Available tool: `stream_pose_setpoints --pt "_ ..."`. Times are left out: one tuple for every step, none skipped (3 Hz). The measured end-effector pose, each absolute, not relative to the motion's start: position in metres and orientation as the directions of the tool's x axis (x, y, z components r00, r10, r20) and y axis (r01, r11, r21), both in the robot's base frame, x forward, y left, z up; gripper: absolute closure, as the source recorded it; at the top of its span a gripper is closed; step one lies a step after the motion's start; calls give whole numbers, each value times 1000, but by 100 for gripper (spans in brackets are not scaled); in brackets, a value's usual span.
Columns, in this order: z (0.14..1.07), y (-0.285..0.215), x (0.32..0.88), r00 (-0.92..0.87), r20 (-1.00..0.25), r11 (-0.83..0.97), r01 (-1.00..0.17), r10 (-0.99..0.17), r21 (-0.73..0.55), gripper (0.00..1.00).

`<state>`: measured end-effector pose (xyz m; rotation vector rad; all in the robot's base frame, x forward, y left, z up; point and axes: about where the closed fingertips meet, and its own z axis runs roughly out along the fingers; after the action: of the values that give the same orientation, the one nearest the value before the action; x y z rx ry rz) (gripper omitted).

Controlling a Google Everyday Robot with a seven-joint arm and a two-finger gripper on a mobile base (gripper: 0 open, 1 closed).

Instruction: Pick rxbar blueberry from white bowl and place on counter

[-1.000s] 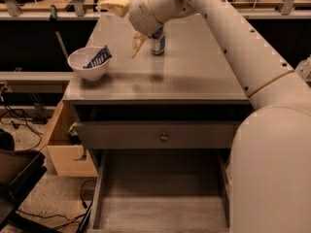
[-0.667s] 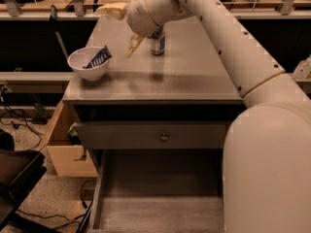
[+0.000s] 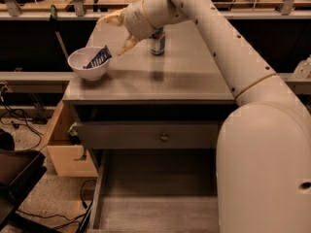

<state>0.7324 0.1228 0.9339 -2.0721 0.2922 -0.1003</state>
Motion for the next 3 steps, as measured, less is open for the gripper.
stream_pose_setpoints --pt "930 125 732 968 -58 -467 -169 -243 -868 55" --pt "928 126 731 968 -65 -464 -174 -241 -869 60" --pt "926 126 729 968 -72 -462 -179 -239 -869 58"
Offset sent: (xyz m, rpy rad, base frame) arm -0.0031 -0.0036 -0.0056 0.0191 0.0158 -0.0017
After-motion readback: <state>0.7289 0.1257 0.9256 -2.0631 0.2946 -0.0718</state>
